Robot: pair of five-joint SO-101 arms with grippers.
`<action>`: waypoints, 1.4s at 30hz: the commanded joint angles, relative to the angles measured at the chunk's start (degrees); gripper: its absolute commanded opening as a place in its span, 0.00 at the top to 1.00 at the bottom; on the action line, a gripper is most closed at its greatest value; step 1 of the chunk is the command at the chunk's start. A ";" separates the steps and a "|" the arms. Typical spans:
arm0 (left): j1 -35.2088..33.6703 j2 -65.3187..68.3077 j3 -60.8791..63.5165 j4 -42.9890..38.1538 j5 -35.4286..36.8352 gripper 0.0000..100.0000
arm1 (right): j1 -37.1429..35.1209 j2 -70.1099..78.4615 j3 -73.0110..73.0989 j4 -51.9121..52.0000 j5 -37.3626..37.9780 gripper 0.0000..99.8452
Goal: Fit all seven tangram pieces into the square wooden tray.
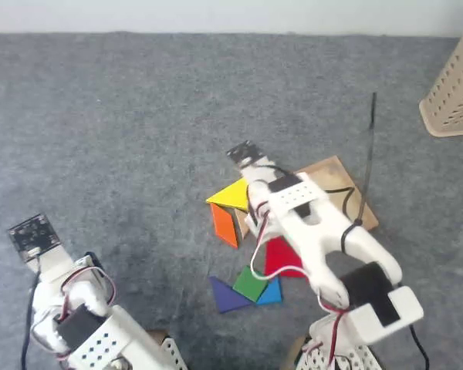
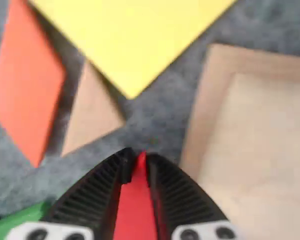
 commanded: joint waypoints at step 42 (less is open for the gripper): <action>0.09 -0.62 -1.10 0.18 0.53 0.77 | -9.01 -28.79 23.74 4.88 3.52 0.72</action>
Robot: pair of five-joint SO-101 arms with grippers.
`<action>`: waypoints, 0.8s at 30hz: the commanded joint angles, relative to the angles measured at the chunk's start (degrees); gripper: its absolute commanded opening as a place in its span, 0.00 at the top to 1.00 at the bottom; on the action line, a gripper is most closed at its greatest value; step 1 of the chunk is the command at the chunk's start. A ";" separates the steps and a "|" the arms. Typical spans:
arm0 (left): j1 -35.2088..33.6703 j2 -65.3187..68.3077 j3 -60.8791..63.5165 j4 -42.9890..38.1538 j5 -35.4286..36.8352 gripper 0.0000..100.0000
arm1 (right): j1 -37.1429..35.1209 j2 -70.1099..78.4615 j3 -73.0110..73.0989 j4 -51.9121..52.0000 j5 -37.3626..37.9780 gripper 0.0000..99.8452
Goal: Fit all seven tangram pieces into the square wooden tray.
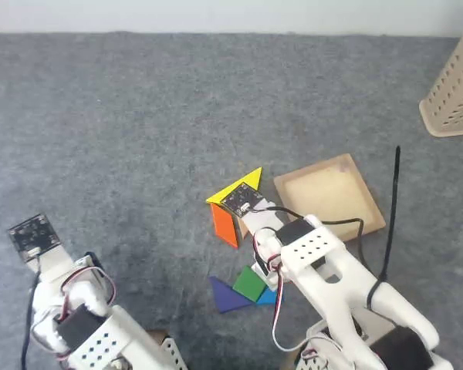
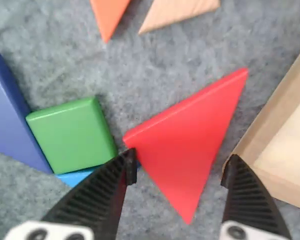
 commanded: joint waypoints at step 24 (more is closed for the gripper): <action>0.09 -0.62 -1.10 0.18 0.53 0.77 | 8.48 21.05 -23.03 -5.93 -5.45 0.78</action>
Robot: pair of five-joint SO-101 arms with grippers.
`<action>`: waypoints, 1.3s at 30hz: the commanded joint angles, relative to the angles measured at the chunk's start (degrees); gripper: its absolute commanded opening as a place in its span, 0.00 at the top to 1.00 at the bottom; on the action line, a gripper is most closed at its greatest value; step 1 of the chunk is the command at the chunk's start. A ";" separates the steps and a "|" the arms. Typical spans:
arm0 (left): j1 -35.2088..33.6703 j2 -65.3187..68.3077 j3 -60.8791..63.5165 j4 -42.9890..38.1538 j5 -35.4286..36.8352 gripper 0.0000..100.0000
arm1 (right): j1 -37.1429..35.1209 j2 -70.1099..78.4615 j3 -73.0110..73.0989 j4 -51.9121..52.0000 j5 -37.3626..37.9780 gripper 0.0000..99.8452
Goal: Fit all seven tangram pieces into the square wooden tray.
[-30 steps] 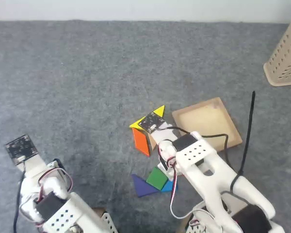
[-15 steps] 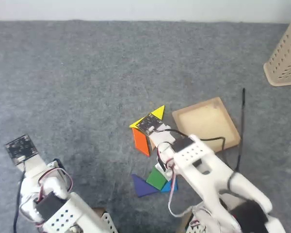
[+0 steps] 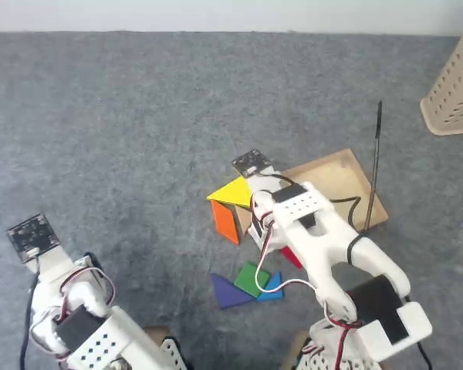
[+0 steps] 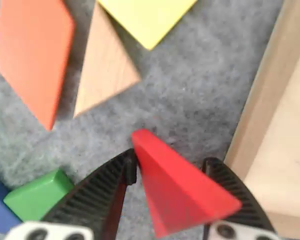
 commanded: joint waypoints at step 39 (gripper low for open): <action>0.09 -0.62 -1.10 0.18 0.53 0.77 | 0.57 -1.01 -9.85 9.45 -1.49 0.97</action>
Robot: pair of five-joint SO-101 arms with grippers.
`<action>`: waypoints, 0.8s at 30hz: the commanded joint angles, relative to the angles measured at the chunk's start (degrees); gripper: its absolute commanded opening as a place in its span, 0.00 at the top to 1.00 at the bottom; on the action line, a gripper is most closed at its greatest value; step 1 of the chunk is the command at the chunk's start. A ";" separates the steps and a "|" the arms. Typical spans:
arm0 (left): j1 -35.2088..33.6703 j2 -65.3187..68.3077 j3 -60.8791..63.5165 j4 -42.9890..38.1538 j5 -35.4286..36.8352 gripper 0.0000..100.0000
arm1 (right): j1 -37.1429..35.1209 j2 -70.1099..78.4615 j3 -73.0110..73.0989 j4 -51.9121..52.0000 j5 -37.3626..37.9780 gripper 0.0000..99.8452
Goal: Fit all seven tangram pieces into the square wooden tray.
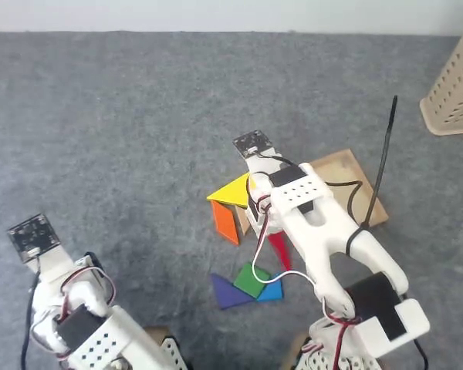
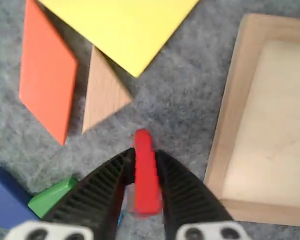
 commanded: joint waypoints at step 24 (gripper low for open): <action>0.09 -0.62 -1.10 0.18 0.53 0.77 | 26.86 -1.63 -23.47 14.64 36.31 0.99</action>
